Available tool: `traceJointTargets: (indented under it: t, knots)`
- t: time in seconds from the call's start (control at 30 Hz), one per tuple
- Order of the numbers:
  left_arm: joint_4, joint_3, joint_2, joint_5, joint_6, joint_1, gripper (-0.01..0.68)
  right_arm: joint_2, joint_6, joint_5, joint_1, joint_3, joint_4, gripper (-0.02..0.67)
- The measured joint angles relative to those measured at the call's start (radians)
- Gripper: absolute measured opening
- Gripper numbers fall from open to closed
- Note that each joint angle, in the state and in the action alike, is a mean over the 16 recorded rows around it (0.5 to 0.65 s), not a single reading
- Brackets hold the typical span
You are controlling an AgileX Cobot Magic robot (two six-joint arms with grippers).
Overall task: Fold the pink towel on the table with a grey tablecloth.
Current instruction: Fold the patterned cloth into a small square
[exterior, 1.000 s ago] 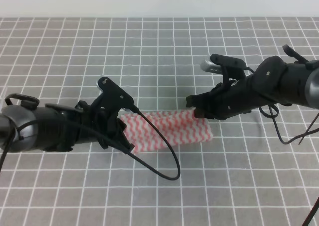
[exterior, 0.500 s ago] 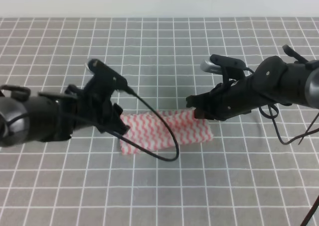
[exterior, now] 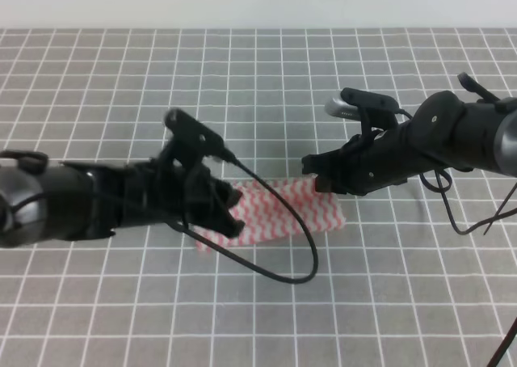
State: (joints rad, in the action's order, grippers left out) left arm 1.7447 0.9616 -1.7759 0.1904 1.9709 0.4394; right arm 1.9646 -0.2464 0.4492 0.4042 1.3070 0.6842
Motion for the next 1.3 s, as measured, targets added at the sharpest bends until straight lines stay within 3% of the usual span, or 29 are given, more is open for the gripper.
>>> traceJointTargets:
  t: [0.27,0.43,0.97,1.1,1.3]
  knots:
    - [-0.001,-0.018,-0.074,0.090,0.012,0.000,0.014,-0.002,0.000,-0.001,0.000,0.000,0.001,-0.014]
    - [-0.002,-0.018,-0.099,0.090,0.022,0.000,0.003,-0.002,0.001,-0.002,0.000,0.000,0.003,-0.004]
    - [-0.002,-0.016,-0.107,0.073,0.031,0.000,0.000,-0.003,0.002,-0.072,0.000,0.021,0.012,0.227]
    - [-0.002,-0.016,-0.103,0.067,0.042,0.000,0.000,-0.002,0.002,-0.059,0.001,0.046,0.016,0.203]
    - [-0.002,-0.016,-0.094,0.054,0.060,0.000,0.000,0.011,0.000,-0.010,0.001,0.088,0.016,0.113]
